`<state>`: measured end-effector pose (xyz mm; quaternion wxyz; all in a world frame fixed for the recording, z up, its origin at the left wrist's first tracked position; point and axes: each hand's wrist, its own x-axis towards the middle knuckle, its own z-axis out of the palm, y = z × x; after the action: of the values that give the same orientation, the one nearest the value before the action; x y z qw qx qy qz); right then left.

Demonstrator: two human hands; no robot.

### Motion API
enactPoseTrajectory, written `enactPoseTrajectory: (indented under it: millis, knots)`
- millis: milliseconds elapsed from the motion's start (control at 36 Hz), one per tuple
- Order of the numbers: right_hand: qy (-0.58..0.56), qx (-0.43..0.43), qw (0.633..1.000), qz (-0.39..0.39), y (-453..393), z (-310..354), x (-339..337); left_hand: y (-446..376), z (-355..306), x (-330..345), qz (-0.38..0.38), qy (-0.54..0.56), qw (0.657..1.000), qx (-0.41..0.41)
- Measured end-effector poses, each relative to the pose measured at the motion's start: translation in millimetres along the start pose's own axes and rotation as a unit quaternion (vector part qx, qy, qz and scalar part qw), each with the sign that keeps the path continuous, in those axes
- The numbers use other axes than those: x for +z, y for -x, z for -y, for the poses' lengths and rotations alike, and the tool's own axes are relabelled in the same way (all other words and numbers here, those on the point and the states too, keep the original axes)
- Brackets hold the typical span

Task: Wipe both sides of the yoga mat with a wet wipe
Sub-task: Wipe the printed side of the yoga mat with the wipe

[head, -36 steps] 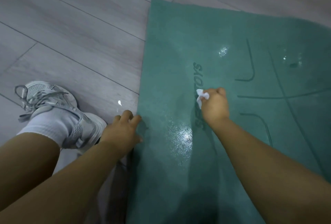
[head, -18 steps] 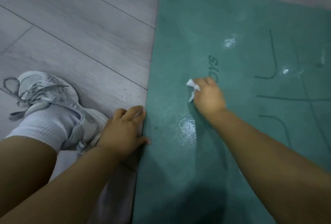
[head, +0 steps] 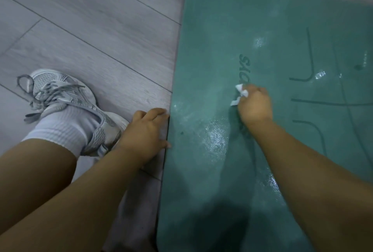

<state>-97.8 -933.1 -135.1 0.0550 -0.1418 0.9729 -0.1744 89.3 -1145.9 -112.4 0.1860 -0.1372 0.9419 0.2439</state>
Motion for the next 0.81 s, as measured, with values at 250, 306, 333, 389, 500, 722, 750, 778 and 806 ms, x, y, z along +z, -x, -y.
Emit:
enactPoseTrajectory:
  millis: [250,306,333,389,500,722,750,778,806]
  knots:
    - [0.024,-0.376,0.912,0.161,153.6,73.1,37.9,-5.8,10.5,4.2,-0.007,0.034,0.999,0.017]
    - [0.035,-0.462,0.869,0.176,148.1,57.1,29.7,-4.3,9.4,4.2,-0.006,0.029,0.999,0.025]
    - [0.042,-0.452,0.879,0.147,135.6,44.9,25.9,-3.3,8.9,4.3,-0.007,0.026,0.999,0.029]
    - [0.034,-0.31,0.948,0.063,106.3,24.4,15.5,-0.9,7.2,3.1,-0.004,0.021,0.999,0.027]
    - [-0.003,0.141,0.99,-0.031,76.4,-4.3,2.3,0.2,6.6,1.6,-0.004,0.024,1.0,0.017]
    - [-0.042,-0.28,0.954,0.095,193.2,73.5,42.6,-0.9,6.5,5.1,-0.016,0.018,1.0,0.017]
    - [-0.025,-0.372,0.919,0.127,204.8,68.7,44.4,-0.5,6.6,5.5,-0.016,0.013,1.0,0.018]
    - [-0.01,-0.438,0.885,0.156,210.5,60.7,43.7,0.1,6.5,5.8,-0.013,0.01,1.0,0.019]
    - [0.003,-0.477,0.861,0.178,209.0,55.7,35.4,0.5,6.3,6.0,-0.01,0.007,1.0,0.019]
